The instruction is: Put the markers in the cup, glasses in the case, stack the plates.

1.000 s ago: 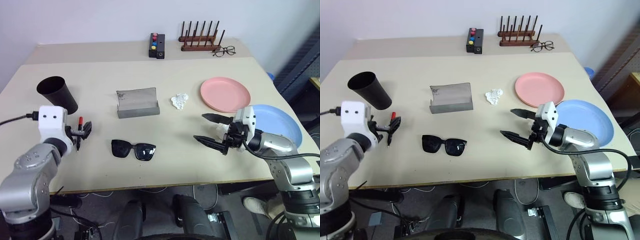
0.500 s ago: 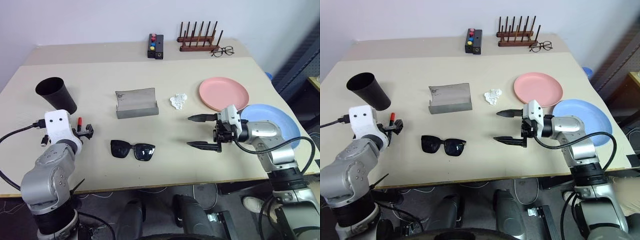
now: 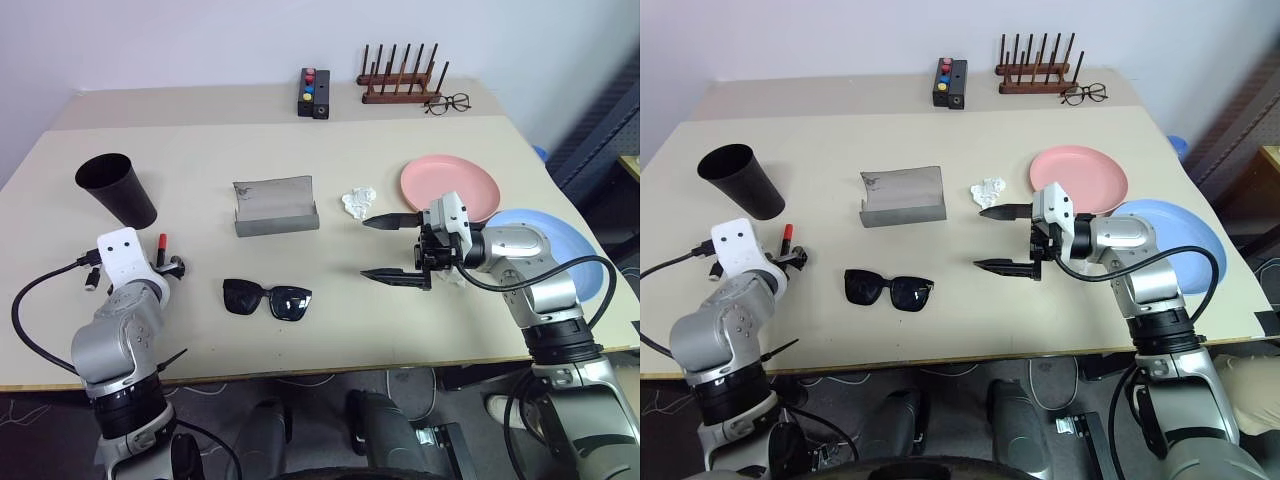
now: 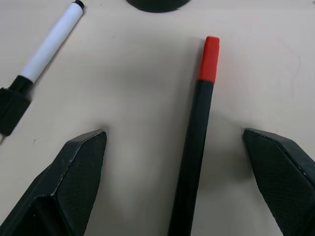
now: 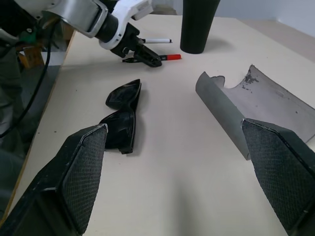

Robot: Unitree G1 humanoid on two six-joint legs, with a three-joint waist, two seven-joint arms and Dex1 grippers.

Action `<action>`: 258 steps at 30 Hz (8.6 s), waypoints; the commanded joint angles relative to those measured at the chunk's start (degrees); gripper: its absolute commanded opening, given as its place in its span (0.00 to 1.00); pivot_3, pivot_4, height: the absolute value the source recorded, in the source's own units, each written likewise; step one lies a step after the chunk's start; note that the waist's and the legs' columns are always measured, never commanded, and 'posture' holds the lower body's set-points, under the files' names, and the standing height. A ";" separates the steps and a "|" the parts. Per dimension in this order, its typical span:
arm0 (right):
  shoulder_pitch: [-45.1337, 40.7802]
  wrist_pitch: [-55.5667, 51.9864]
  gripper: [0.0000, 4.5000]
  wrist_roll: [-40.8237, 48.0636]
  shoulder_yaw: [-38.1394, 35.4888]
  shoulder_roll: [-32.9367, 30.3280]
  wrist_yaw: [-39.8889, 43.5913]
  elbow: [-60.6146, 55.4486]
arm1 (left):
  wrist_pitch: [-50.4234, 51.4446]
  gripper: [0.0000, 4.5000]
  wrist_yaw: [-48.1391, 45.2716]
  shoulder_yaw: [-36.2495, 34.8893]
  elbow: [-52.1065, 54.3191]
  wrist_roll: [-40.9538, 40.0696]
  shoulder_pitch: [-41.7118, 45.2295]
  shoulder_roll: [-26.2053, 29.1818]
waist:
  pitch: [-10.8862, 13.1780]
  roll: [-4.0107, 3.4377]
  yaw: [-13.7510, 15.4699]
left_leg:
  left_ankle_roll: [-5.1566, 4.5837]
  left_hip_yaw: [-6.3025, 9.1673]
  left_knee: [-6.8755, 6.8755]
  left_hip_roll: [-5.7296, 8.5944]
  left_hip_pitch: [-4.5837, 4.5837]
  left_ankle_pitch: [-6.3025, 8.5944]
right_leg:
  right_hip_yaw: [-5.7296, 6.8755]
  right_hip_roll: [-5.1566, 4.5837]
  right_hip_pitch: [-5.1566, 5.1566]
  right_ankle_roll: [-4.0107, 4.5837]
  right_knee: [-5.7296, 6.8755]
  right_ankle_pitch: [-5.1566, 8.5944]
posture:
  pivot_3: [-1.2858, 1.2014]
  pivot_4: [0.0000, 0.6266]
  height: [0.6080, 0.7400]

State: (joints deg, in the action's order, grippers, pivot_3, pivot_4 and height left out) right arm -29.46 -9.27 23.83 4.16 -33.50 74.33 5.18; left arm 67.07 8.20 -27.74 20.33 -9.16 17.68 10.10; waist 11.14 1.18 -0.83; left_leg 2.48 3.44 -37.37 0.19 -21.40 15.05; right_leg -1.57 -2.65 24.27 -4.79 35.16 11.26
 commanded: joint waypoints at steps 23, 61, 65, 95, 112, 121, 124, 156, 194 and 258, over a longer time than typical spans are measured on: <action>-2.31 2.94 1.00 -0.38 -0.47 1.53 0.02 1.96 | 23.24 0.01 1.02 -4.37 12.25 4.79 7.26 -0.57 | 0.03 0.05 -0.36 | 0.01 0.01 0.07 0.00 -0.03 0.00 | 0.00 0.00 0.04 -0.03 -0.03 0.00 | 0.52 0.24 1.00; -15.31 9.12 1.00 -0.15 -5.25 13.96 -7.07 20.88 | -63.42 0.01 -13.49 -1.67 -11.51 1.27 13.38 12.08 | 0.10 0.10 -0.17 | 0.05 -0.03 0.16 0.00 -0.10 -0.02 | -0.01 0.00 0.10 0.17 -0.14 -0.14 | 0.52 0.24 1.00; -16.30 9.67 1.00 0.83 -5.96 15.34 -6.51 22.30 | -69.28 0.01 -11.67 -1.88 -15.48 1.53 13.04 12.37 | 0.10 0.09 -0.19 | 0.04 -0.03 0.19 -0.01 -0.09 -0.02 | -0.01 0.00 0.10 -0.01 -0.13 -0.24 | 0.52 0.24 1.00; -17.73 13.89 1.00 0.58 -8.12 18.24 -3.38 28.78 | -94.90 0.01 2.71 1.68 -50.70 12.34 19.13 21.57 | 0.12 0.07 -0.06 | 0.04 -0.01 0.25 -0.01 -0.09 -0.02 | 0.05 0.00 0.17 -0.05 -0.06 -0.26 | 0.52 0.24 1.00; -15.87 12.16 1.00 0.40 -8.04 17.26 -4.90 24.49 | -100.89 0.01 3.26 6.87 -70.92 10.61 28.05 20.90 | 0.12 0.06 -0.21 | 0.04 -0.01 0.29 -0.01 -0.10 -0.02 | 0.06 -0.01 0.22 -0.06 -0.04 -0.27 | 0.52 0.24 1.00; -15.69 11.64 1.00 0.47 -8.02 16.80 -5.66 23.62 | -101.64 0.01 2.67 7.40 -72.26 9.54 28.19 20.10 | 0.12 0.06 -0.21 | 0.04 -0.01 0.29 -0.01 -0.10 -0.02 | 0.07 -0.01 0.22 -0.06 -0.04 -0.27 | 0.52 0.24 1.00; -15.71 11.52 1.00 0.47 -8.02 16.79 -5.80 23.50 | -101.79 0.01 2.55 7.50 -72.55 9.38 28.24 20.07 | 0.12 0.06 -0.25 | 0.04 -0.01 0.30 -0.01 -0.10 -0.02 | 0.07 -0.01 0.22 -0.07 -0.04 -0.27 | 0.52 0.24 1.00; -17.01 12.56 1.00 0.18 -8.23 16.88 -5.99 25.34 | -91.94 0.98 -0.65 4.00 -56.59 -0.61 22.98 19.20 | 0.12 0.06 -0.27 | 0.04 -0.01 0.30 -0.02 -0.11 -0.02 | 0.07 -0.02 0.22 -0.07 -0.05 -0.27 | 0.52 0.24 1.00; -17.24 16.13 1.00 -0.58 -9.06 15.96 -6.41 28.30 | -22.54 0.98 -24.41 2.04 -25.95 -13.46 -6.67 39.42 | 0.23 -0.06 -1.69 | 0.05 0.00 0.45 -0.06 -0.16 -0.02 | 0.05 -0.02 0.37 0.25 -0.05 0.09 | 0.52 0.24 1.00; -10.62 11.59 1.00 -2.92 -1.09 7.80 8.92 20.63 | -13.69 0.00 -24.33 3.29 -35.92 -8.17 -2.62 36.54 | 0.19 -0.13 -2.59 | 0.05 -0.02 0.57 -0.07 -0.01 -0.02 | 0.05 -0.01 0.39 0.02 0.10 -0.01 | 0.52 0.24 1.00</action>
State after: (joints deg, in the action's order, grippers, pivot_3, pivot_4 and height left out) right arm -38.50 1.66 20.41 3.96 -25.80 83.52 27.13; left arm 51.82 -16.08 -23.64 -15.45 -17.96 17.02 46.97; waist 11.33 1.05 -3.41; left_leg 2.53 3.43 -36.80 0.12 -21.41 15.03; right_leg -1.53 -2.66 24.66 -4.78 35.26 11.25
